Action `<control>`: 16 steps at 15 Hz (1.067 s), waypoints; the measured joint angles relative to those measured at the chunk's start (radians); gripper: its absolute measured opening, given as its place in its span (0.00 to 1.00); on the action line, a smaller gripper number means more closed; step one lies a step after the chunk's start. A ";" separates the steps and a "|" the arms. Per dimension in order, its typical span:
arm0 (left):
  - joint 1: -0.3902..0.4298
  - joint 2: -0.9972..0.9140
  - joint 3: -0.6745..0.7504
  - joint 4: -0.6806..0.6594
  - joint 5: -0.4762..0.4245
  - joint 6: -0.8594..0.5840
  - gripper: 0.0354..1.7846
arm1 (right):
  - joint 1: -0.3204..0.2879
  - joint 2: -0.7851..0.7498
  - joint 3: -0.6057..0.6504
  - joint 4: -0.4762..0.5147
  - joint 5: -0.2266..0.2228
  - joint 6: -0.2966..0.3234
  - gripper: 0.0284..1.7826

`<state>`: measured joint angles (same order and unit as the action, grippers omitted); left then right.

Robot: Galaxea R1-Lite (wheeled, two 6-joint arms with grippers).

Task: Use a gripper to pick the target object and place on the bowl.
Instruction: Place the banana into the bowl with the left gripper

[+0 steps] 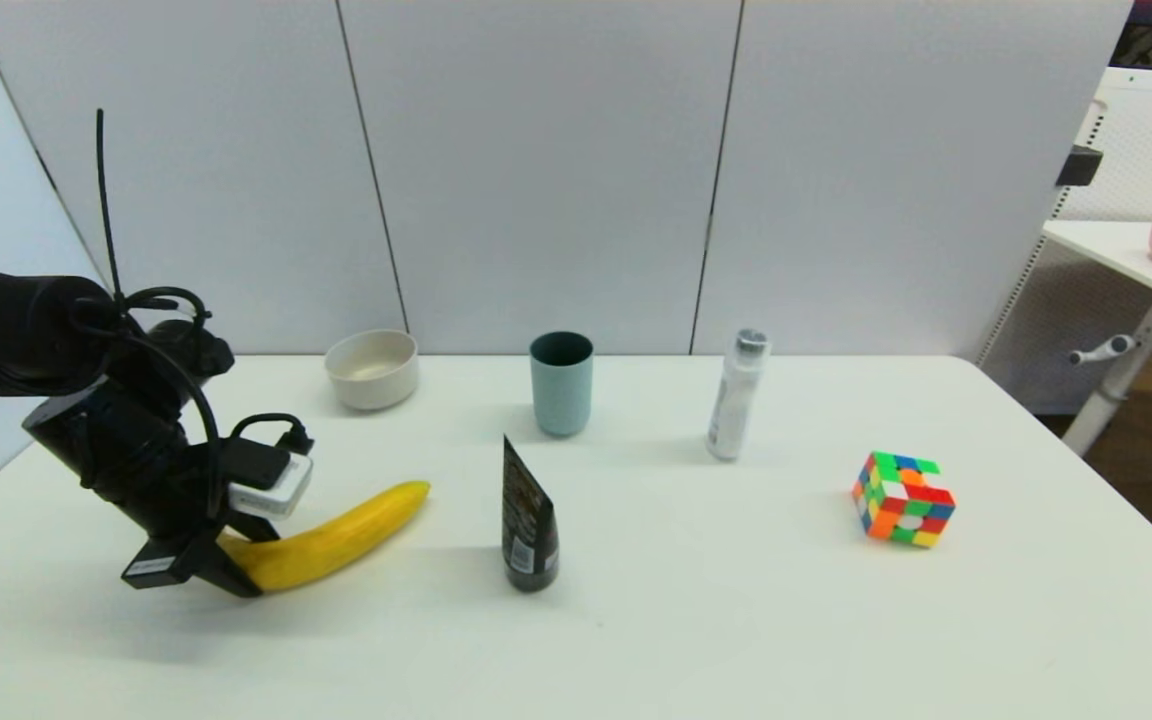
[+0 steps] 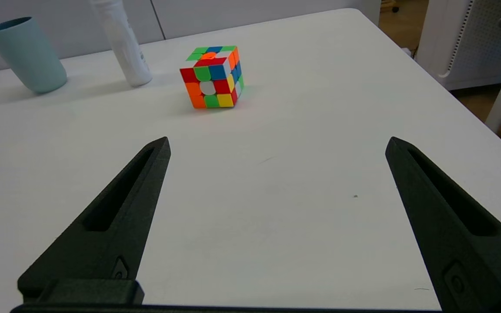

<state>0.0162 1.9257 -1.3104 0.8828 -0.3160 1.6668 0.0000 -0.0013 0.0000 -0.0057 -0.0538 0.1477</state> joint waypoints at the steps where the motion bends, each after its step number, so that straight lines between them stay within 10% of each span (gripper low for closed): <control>1: -0.001 0.001 -0.007 0.001 -0.001 0.000 0.30 | 0.000 0.000 0.000 0.000 0.000 0.000 0.96; 16: -0.005 -0.057 -0.628 -0.049 -0.186 -0.432 0.30 | 0.000 0.000 0.000 0.000 0.001 0.001 0.96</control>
<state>0.0109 1.8689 -1.9387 0.8340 -0.5021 1.2349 0.0000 -0.0013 0.0000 -0.0057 -0.0532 0.1485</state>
